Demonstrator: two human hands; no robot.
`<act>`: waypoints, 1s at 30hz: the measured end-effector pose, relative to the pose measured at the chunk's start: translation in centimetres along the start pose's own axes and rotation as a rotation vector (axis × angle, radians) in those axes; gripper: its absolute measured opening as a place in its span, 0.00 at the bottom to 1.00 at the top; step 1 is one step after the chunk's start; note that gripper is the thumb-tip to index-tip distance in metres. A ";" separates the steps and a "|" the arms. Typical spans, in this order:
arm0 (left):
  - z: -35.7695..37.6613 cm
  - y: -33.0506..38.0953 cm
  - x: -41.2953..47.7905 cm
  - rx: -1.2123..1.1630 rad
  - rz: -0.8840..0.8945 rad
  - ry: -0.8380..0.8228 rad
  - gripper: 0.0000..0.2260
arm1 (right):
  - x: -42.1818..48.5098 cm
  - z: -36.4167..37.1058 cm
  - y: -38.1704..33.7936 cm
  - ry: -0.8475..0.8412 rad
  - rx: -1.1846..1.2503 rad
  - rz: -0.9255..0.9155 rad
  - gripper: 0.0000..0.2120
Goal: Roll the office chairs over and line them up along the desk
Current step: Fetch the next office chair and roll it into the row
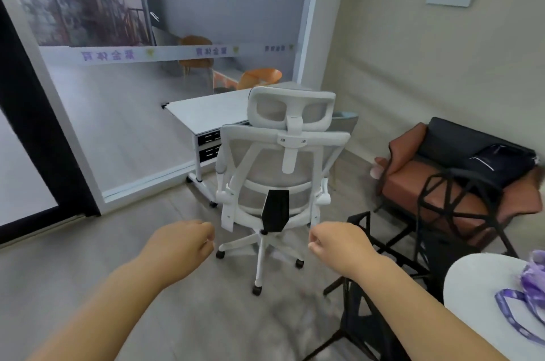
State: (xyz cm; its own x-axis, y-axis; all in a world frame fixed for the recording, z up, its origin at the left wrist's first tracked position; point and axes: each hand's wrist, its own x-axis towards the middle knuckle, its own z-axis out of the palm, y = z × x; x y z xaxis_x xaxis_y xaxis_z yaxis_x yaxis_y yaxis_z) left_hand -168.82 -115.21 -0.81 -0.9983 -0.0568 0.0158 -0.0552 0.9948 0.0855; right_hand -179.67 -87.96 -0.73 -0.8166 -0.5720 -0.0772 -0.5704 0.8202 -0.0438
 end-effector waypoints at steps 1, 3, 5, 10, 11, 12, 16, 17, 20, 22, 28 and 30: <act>-0.2 0.0 1.9 -0.016 0.001 -0.005 0.10 | 1.7 -0.4 0.8 -0.001 -0.013 0.010 0.10; -0.6 -0.1 7.2 -0.043 0.014 0.001 0.10 | 6.3 -1.1 3.1 0.010 -0.006 0.025 0.10; -1.4 -0.2 12.3 -0.063 0.021 0.031 0.11 | 10.8 -2.1 5.2 0.044 -0.020 0.025 0.11; -2.4 -1.5 22.5 -0.047 0.082 0.095 0.12 | 19.8 -4.7 9.1 0.172 -0.009 0.054 0.11; -2.4 -1.8 24.2 -0.046 0.094 0.102 0.12 | 21.2 -5.0 9.7 0.190 -0.017 0.063 0.11; -2.1 -2.1 26.1 -0.047 0.109 0.113 0.14 | 22.7 -5.2 10.1 0.208 -0.029 0.069 0.12; -0.8 -3.6 33.3 0.005 0.249 0.188 0.20 | 28.2 -5.5 11.2 0.217 -0.041 0.094 0.17; -0.4 -4.0 35.0 0.032 0.308 0.225 0.23 | 29.4 -5.5 11.3 0.218 -0.034 0.108 0.19; 1.2 -5.6 39.4 0.043 0.415 0.307 0.29 | 32.4 -5.0 10.7 0.251 -0.030 0.164 0.20; 2.5 -6.6 41.7 -0.006 0.474 0.340 0.30 | 33.9 -4.5 10.0 0.256 -0.023 0.221 0.21; 5.1 -8.7 44.0 0.000 0.584 0.459 0.23 | 34.9 -2.4 7.3 0.248 0.134 0.361 0.34; 5.3 -9.3 43.6 0.015 0.604 0.450 0.24 | 34.6 -2.2 6.2 0.237 0.175 0.411 0.34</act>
State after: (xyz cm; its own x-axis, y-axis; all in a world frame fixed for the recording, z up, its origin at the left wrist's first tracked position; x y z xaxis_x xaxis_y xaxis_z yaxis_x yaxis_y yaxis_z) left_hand -211.94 -126.52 -6.25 -0.7505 0.4727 0.4619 0.4954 0.8650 -0.0803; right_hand -211.64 -102.70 -1.44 -0.9796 -0.1714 0.1046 -0.1912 0.9554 -0.2249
